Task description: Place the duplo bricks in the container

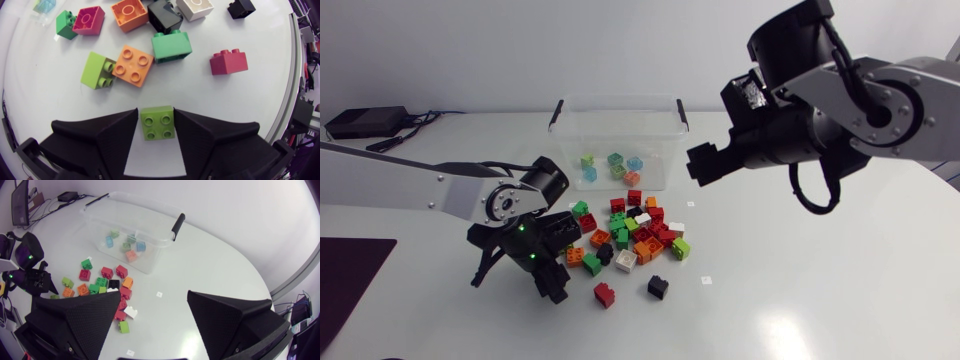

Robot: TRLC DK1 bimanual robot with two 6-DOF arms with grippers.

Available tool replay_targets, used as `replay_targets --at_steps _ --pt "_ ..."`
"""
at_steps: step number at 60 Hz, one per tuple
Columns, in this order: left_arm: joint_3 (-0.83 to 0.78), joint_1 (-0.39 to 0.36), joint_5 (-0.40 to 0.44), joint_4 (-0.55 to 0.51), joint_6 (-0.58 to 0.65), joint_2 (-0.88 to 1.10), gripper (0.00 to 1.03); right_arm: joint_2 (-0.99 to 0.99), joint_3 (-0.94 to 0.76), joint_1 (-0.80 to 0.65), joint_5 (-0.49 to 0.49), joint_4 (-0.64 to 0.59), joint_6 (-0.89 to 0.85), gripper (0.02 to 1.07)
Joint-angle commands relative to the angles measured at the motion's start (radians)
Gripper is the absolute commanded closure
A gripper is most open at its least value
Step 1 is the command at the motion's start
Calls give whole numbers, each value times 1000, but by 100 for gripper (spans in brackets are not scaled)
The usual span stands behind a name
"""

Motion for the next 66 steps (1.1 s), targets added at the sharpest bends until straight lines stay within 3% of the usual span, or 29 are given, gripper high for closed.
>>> replay_targets --at_steps 1,13,36,62,66 --pt "-26 -11 -15 2 -25 23 68 -36 -61 8 -16 15 -24 11" --pt "-49 -17 -34 21 -25 39 79 -56 -156 17 -54 15 -38 11" --pt "-23 -12 -43 -65 -23 -86 80 55 -262 93 -96 17 -49 12" --pt "82 34 -43 -139 -21 -288 80 263 -262 84 -108 161 -92 17" --pt "112 40 -41 -139 -28 -296 80 283 -258 81 -108 173 -95 22"
